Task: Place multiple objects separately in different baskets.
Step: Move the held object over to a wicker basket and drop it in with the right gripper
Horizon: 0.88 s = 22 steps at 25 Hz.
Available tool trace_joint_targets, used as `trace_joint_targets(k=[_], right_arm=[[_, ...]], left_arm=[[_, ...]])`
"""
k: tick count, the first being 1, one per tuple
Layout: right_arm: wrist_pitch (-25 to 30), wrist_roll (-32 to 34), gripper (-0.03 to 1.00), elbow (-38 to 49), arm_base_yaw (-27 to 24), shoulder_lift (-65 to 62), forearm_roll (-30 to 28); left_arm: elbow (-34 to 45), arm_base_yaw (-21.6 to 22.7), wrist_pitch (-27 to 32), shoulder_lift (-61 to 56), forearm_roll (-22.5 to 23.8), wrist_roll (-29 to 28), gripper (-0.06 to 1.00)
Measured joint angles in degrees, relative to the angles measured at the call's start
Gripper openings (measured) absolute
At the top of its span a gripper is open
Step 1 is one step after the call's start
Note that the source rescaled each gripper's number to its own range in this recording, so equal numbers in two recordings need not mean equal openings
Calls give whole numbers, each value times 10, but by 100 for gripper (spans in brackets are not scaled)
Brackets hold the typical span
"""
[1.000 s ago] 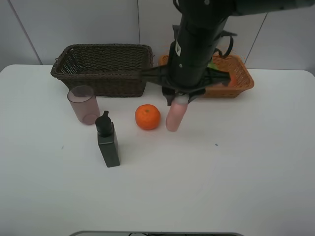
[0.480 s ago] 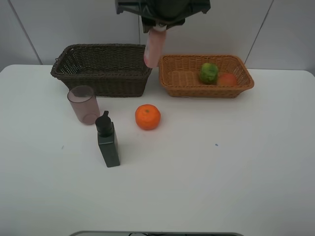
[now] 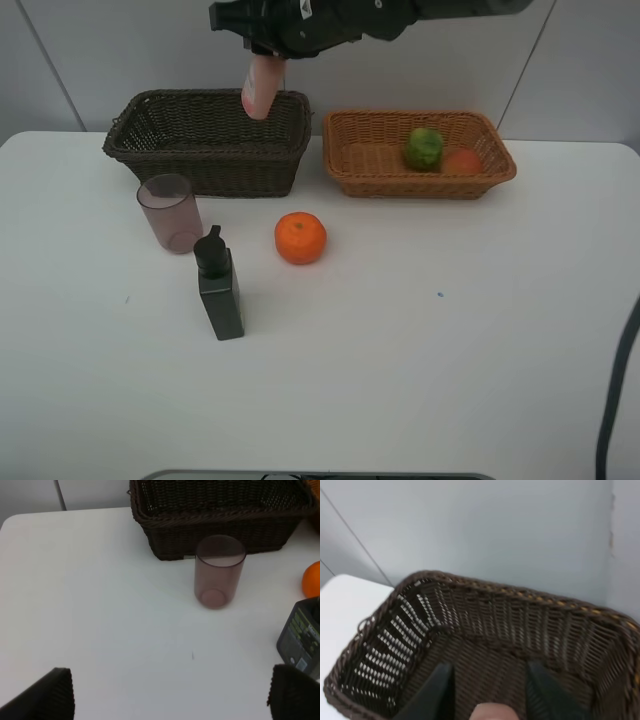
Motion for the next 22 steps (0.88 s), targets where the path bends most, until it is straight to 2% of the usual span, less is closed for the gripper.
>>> trace_joint_targets(k=[2, 5, 18, 22], right_arm=[[-36, 0, 0, 0, -7, 15, -2], [-57, 0, 0, -16, -14, 40, -2], [-54, 0, 0, -146, -16, 178, -43], [-62, -1, 0, -160, -23, 199, -49]], left_arm=[[0, 0, 0, 0, 0, 0, 100], [0, 0, 0, 0, 0, 0, 100], [0, 0, 0, 0, 0, 0, 100], [0, 0, 0, 0, 0, 0, 100]])
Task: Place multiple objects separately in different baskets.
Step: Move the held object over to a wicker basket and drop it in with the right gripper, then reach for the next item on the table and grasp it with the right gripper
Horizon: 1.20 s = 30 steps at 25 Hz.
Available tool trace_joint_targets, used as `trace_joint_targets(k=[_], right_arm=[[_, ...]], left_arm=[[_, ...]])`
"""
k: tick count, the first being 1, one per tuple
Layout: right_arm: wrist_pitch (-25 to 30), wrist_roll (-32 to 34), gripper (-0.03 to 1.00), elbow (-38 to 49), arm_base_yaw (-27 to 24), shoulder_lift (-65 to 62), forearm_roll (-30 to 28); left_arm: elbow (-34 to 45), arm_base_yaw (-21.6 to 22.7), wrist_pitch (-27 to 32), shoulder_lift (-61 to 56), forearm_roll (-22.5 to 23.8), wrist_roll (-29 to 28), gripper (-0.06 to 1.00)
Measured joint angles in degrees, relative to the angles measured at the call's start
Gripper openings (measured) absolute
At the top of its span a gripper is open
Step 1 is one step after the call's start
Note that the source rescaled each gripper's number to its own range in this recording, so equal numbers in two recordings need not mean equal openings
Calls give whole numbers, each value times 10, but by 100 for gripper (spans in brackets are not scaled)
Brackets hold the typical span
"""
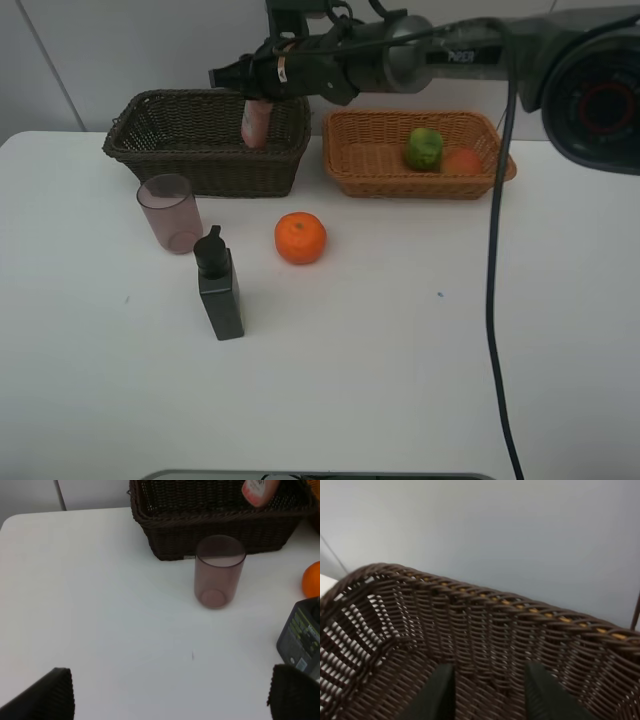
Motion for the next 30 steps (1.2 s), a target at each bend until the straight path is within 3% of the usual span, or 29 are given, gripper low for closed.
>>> trace_joint_targets(k=[8, 10, 14, 16, 23, 27, 30], right_arm=[[-21, 0, 4, -3, -5, 6, -5], [-25, 0, 26, -3, -5, 5, -2], [-28, 0, 80, -3, -5, 5, 3], [-27, 0, 92, -3, -5, 5, 3], [35, 0, 99, -3, -4, -29, 6], [128, -5, 100, -3, 5, -77, 8], [216, -71, 100, -3, 11, -113, 28]], left_arm=[[0, 0, 0, 0, 0, 0, 100], [0, 0, 0, 0, 0, 0, 100], [0, 0, 0, 0, 0, 0, 100], [0, 0, 0, 0, 0, 0, 100], [0, 0, 0, 0, 0, 0, 100], [0, 0, 0, 0, 0, 0, 100], [0, 0, 0, 0, 0, 0, 100]])
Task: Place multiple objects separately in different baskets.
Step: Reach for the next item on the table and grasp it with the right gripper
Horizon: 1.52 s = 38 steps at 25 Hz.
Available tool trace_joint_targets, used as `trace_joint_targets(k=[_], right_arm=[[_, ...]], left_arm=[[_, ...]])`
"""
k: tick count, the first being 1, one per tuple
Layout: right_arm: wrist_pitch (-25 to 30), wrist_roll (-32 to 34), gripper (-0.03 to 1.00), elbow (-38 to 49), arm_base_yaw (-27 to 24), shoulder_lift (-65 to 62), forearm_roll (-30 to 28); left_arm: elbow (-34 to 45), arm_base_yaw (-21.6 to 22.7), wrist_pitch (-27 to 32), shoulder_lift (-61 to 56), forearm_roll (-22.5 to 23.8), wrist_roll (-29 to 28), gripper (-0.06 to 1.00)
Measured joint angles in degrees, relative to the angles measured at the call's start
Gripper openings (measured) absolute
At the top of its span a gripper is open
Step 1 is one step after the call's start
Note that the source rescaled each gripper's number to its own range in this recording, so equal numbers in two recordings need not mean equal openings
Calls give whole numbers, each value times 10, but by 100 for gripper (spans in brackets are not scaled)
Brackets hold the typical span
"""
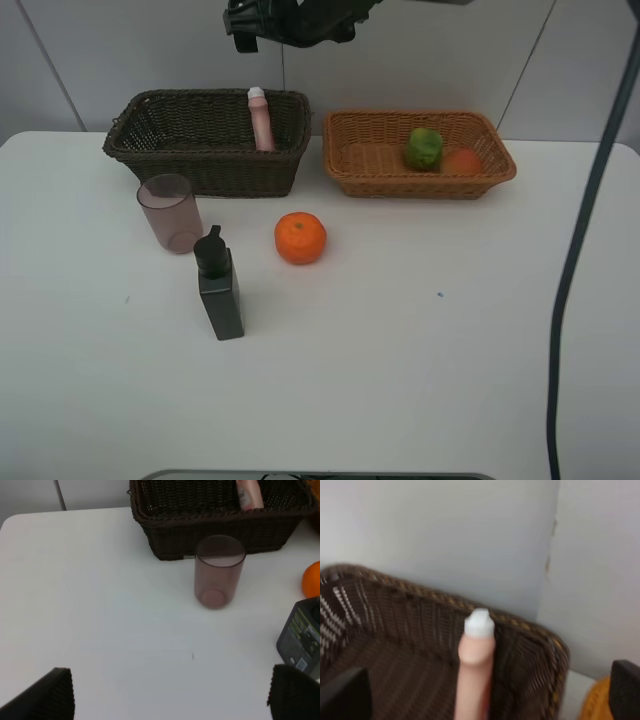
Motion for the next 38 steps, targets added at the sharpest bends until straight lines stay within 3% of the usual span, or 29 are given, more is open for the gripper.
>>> trace_joint_targets(k=[7, 10, 15, 20, 25, 30, 38], right_arm=[[152, -259, 100, 10, 3, -64, 199], [201, -298, 100, 45, 4, -97, 247], [243, -307, 100, 145, 4, -144, 250], [247, -343, 100, 240, 4, -164, 237], [220, -511, 100, 310, 4, -165, 240], [169, -671, 100, 347, 4, -162, 290], [141, -749, 100, 333, -2, -120, 319]], left_arm=[[0, 0, 0, 0, 0, 0, 100], [0, 0, 0, 0, 0, 0, 100], [0, 0, 0, 0, 0, 0, 100], [0, 0, 0, 0, 0, 0, 100], [0, 0, 0, 0, 0, 0, 100], [0, 0, 0, 0, 0, 0, 100], [0, 0, 0, 0, 0, 0, 100]])
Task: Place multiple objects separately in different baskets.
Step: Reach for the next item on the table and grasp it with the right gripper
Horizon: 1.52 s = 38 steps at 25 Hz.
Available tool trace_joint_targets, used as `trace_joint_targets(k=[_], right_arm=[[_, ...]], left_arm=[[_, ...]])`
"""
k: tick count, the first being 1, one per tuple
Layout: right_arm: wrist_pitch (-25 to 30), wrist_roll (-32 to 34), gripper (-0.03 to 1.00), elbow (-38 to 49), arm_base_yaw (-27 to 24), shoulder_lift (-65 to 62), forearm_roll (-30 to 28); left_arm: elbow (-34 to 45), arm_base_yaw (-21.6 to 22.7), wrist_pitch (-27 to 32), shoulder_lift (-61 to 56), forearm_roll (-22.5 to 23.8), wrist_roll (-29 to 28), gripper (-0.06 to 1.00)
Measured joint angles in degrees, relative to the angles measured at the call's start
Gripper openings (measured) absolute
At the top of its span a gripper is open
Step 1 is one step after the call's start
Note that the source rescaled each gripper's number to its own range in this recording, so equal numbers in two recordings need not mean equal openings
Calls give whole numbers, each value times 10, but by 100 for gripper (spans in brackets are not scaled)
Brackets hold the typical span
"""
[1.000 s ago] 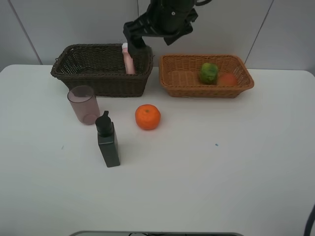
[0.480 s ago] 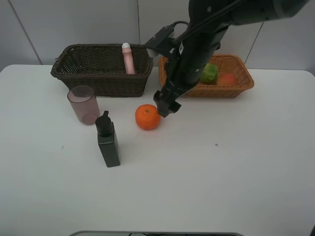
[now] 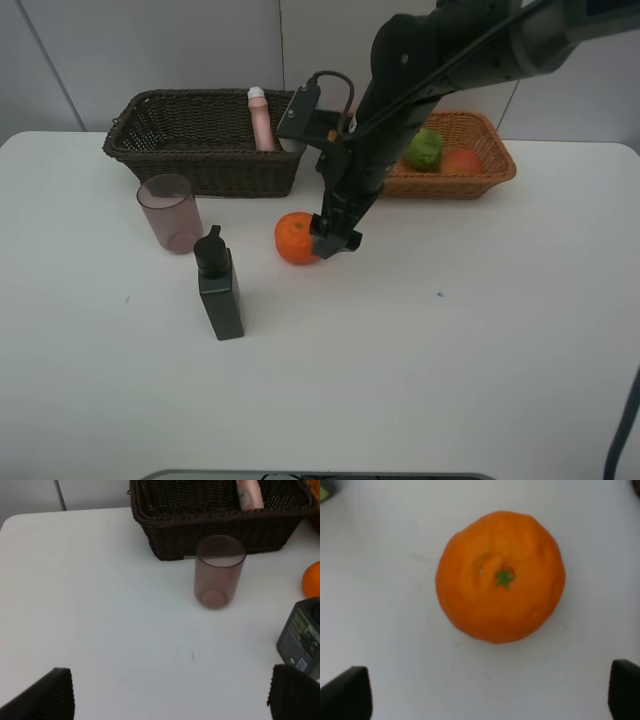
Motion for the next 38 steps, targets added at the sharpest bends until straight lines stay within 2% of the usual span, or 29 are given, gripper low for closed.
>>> trace_joint_targets(k=[8, 15, 21, 30, 38], right_arm=[[62, -30, 100, -111, -1, 71, 16], [69, -63, 100, -157, -1, 122, 17], [68, -92, 100, -166, -1, 132, 18], [71, -94, 100, -167, -1, 154, 19], [53, -96, 100, -167, -1, 164, 28]], left_arm=[[0, 0, 0, 0, 0, 0, 100], [0, 0, 0, 0, 0, 0, 100], [0, 0, 0, 0, 0, 0, 100], [0, 0, 0, 0, 0, 0, 100], [0, 0, 0, 0, 0, 0, 100]])
